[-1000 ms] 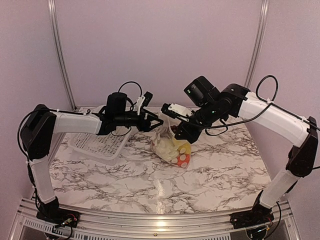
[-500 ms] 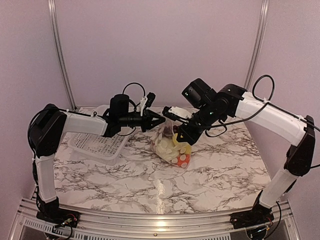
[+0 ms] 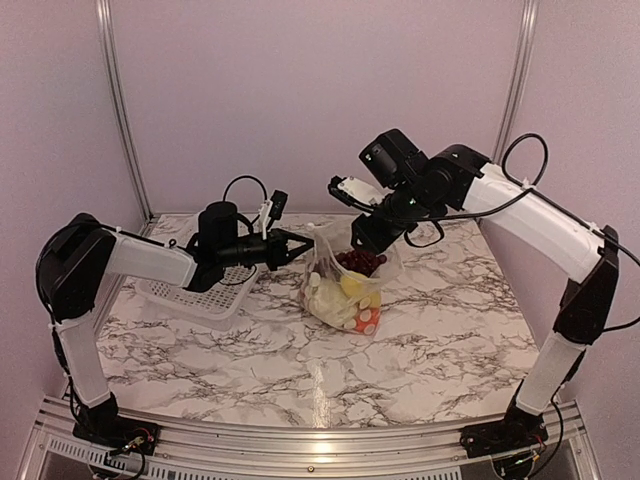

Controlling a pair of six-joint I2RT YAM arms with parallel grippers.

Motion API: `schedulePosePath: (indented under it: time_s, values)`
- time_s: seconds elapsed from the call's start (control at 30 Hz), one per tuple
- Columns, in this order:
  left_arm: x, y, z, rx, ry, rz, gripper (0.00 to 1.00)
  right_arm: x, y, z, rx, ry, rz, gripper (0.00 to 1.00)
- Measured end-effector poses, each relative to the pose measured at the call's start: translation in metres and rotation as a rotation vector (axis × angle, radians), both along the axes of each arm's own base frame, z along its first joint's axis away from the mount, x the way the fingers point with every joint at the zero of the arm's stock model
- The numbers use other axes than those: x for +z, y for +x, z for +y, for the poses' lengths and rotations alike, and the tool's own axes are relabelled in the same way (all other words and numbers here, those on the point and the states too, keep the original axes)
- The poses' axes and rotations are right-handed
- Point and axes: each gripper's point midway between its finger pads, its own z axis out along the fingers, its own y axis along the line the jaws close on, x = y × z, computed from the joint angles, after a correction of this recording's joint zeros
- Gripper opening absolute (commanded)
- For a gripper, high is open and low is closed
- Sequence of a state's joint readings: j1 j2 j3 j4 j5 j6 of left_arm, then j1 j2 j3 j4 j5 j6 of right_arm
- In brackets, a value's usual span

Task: Place the food in the zip-top bag and seal the zipper
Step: Pass from the right arm to the left, then pass from the left arm to the right

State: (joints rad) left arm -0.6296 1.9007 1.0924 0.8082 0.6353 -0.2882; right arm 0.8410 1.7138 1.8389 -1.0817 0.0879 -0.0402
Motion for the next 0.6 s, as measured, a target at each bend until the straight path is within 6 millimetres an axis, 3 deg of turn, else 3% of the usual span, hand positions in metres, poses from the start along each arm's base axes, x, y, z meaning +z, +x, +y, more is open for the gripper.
schedulePosePath:
  time_s: [0.3, 0.43, 0.6]
  values:
    - [0.027, -0.035, 0.005, 0.068, -0.008, 0.02, 0.0, -0.011, 0.011, 0.06, 0.048, 0.127, 0.129, 0.31]
    - [0.03, -0.05, 0.013, 0.096, 0.01, 0.017, 0.0, -0.002, 0.003, 0.07, 0.065, 0.175, 0.156, 0.31]
    - [0.018, -0.059, 0.028, 0.14, 0.047, 0.026, 0.0, -0.001, 0.002, 0.071, 0.063, 0.172, 0.148, 0.28]
